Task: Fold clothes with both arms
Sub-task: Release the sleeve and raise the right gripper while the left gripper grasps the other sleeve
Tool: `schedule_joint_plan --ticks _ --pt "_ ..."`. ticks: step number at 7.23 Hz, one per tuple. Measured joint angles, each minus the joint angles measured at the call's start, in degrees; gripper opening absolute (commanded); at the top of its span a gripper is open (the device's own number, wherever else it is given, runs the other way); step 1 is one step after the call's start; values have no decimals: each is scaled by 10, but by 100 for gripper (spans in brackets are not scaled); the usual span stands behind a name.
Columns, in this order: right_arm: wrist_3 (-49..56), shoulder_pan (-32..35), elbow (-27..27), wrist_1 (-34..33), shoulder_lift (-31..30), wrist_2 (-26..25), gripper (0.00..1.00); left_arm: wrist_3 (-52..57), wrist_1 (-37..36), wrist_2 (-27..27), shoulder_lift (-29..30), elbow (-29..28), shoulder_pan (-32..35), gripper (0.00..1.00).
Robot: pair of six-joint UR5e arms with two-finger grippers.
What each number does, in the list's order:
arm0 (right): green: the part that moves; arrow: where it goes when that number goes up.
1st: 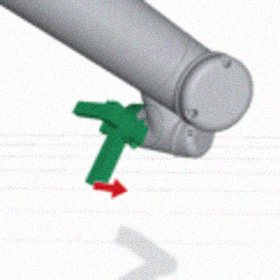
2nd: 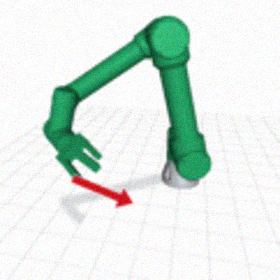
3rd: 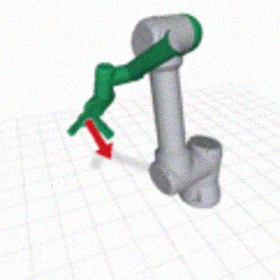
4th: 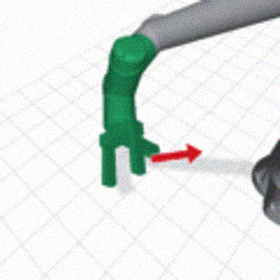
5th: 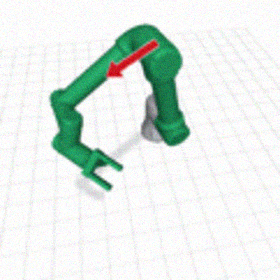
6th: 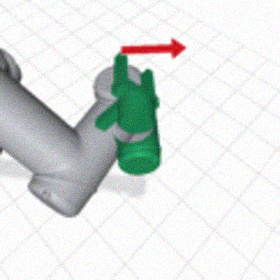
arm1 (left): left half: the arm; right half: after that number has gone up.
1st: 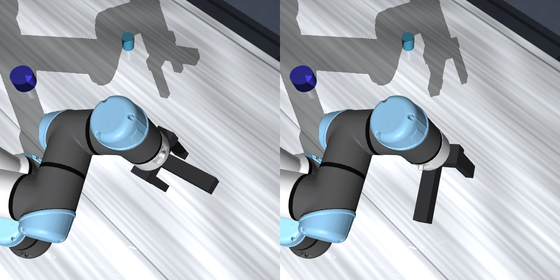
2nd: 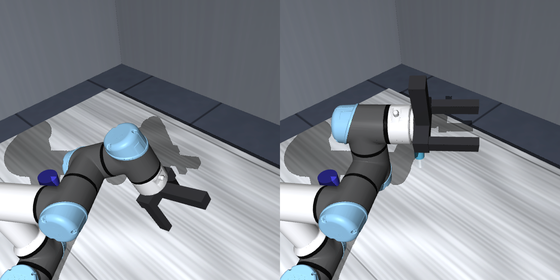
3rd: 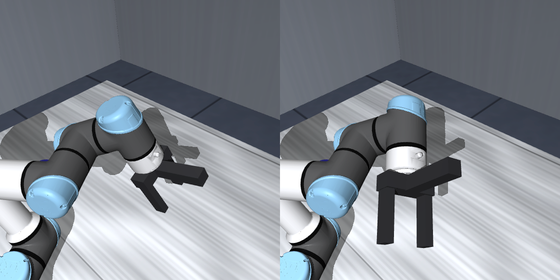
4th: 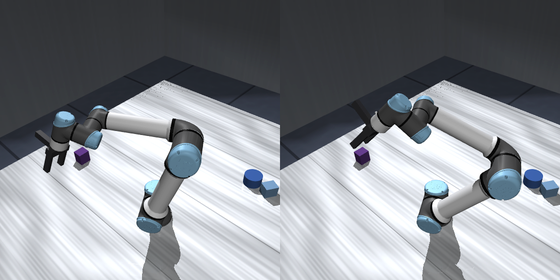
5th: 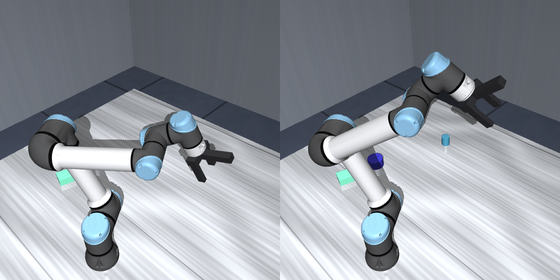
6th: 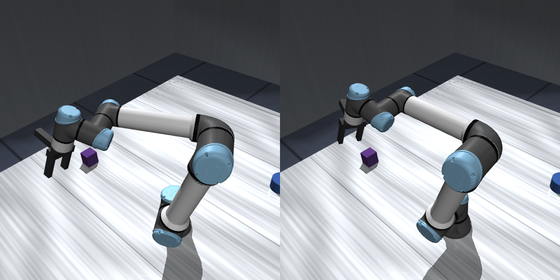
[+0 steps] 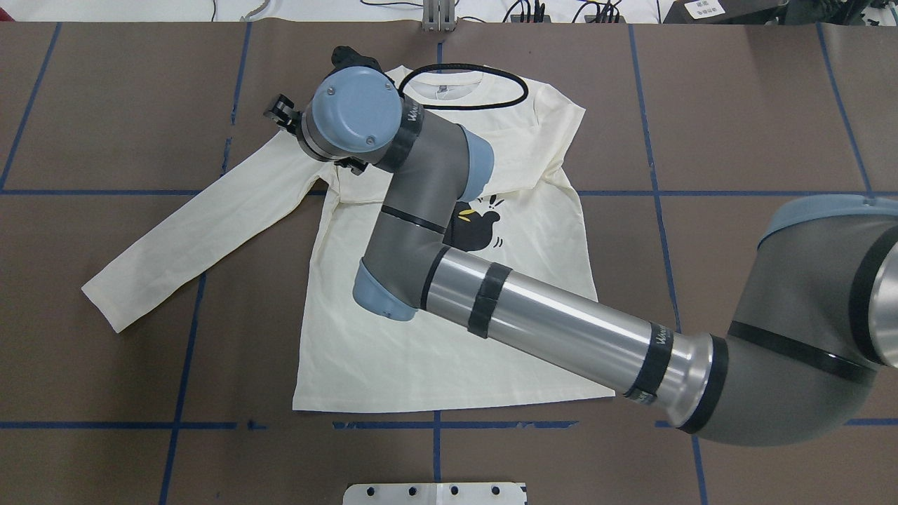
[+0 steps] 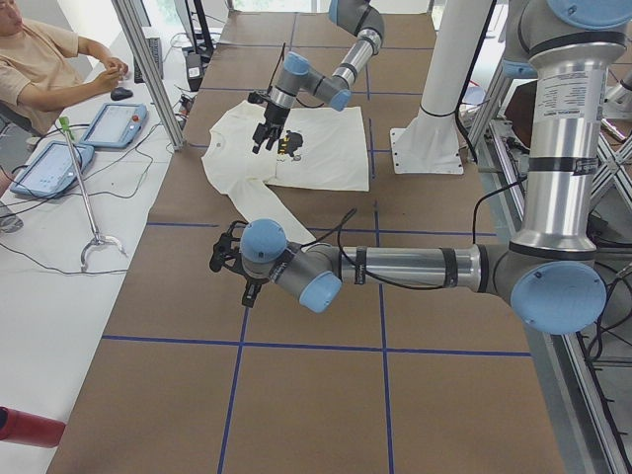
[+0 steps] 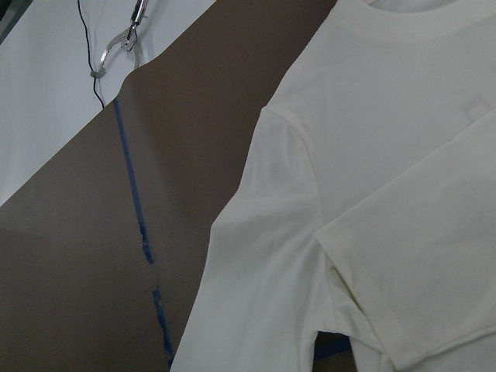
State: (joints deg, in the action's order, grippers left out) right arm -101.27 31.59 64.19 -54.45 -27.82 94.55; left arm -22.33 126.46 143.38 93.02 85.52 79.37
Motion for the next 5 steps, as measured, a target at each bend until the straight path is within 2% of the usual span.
schedule_joint_plan --ticks 1,2,3,5 --pt "1 17 105 -32 -78 25 99 -49 2 -8 22 -15 -40 96" --pt "14 46 197 -62 -156 76 99 -118 11 -36 35 -19 -86 88" --pt "47 82 275 -85 -232 135 99 -195 32 -67 39 -14 -125 88" --pt "101 122 357 -98 -331 188 99 -290 57 -81 21 -4 -158 88"
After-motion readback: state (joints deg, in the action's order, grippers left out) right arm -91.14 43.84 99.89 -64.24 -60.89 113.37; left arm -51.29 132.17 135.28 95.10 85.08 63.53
